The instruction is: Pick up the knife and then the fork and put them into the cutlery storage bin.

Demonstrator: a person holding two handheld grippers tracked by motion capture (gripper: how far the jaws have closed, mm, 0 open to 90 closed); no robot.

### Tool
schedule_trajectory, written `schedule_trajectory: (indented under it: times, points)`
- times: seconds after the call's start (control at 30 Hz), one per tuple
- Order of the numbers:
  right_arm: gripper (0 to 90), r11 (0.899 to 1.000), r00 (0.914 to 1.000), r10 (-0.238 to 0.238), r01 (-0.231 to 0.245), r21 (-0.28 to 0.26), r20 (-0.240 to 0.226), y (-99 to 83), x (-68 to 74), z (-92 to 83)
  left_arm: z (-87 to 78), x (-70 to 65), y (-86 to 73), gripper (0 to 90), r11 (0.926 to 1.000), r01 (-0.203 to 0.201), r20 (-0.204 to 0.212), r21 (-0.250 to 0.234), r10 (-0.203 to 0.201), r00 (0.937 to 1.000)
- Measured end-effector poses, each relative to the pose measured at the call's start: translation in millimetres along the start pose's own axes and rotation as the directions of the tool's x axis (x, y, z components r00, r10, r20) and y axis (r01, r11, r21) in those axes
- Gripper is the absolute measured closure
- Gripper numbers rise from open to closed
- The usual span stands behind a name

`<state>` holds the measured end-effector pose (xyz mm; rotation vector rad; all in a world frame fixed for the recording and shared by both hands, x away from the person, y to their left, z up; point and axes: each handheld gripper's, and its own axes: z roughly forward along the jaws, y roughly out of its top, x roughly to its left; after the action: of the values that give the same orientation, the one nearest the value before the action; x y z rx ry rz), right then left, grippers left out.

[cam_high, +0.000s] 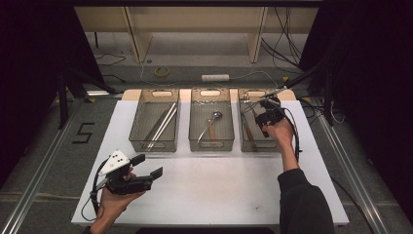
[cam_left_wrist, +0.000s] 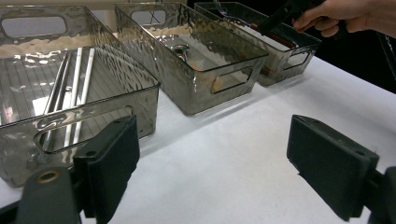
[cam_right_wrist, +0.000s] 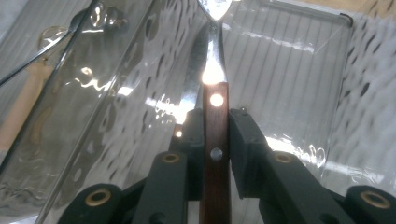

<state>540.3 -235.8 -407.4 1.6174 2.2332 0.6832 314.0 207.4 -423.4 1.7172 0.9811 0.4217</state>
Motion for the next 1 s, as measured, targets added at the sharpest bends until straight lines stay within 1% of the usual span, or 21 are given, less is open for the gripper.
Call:
schedule_trajectory:
  times: [0.2,0.23,0.3,0.33,0.4,0.47,0.63,0.73,0.87,0.9,1.0]
  points:
    - [76.9,1.000,0.9999,0.010,-0.010,0.008,-0.007,-0.4,0.9,3.0,0.0,0.0,0.0,16.8,1.0000,0.000,0.000,0.001,0.000,1.0000]
    - [76.5,1.000,0.9998,0.009,-0.009,0.022,-0.015,-0.4,1.5,4.1,0.1,0.0,0.0,16.8,1.0000,0.000,0.000,0.001,0.000,1.0000]
    - [75.9,0.999,0.9998,-0.018,0.018,0.036,-0.013,-0.6,4.1,5.8,0.1,0.0,0.0,16.8,1.0000,-0.001,-0.001,0.001,0.001,1.0000]
    - [73.5,1.000,0.9998,-0.016,0.016,0.027,-0.013,-0.3,5.1,5.2,0.0,0.0,-0.1,16.8,1.0000,-0.001,-0.001,0.001,0.001,1.0000]
    - [69.5,1.000,0.9992,-0.014,0.014,0.023,-0.039,1.0,5.9,3.9,0.2,0.1,-0.1,16.8,1.0000,0.000,-0.001,0.001,0.000,1.0000]
    - [68.3,1.000,0.9991,-0.021,0.022,0.021,-0.038,2.1,7.4,1.8,0.0,-0.1,0.0,16.8,1.0000,-0.001,0.000,0.001,0.001,1.0000]
    - [67.2,0.999,0.9977,-0.031,0.031,0.008,-0.060,1.8,8.5,-2.0,0.1,-0.3,0.0,16.8,1.0000,-0.001,0.000,0.002,0.001,1.0000]
    - [63.3,1.000,0.9977,-0.030,0.031,0.004,-0.061,1.2,8.7,-2.3,0.2,-0.2,0.0,16.8,1.0000,-0.001,0.000,0.003,0.001,1.0000]
    - [60.1,1.000,0.9966,-0.020,0.019,-0.010,-0.080,0.4,8.9,-4.9,0.2,0.0,-0.1,16.8,1.0000,-0.001,-0.001,0.003,0.002,1.0000]
    - [59.1,1.000,0.9964,-0.025,0.024,-0.013,-0.081,0.2,9.1,-5.4,0.2,0.0,-0.1,16.8,1.0000,-0.001,-0.001,0.003,0.001,1.0000]
    - [53.3,1.000,0.9959,-0.017,0.015,-0.028,-0.089,-0.1,10.4,-8.4,0.2,0.1,-0.1,16.8,1.0000,-0.001,0.000,0.002,0.001,1.0000]
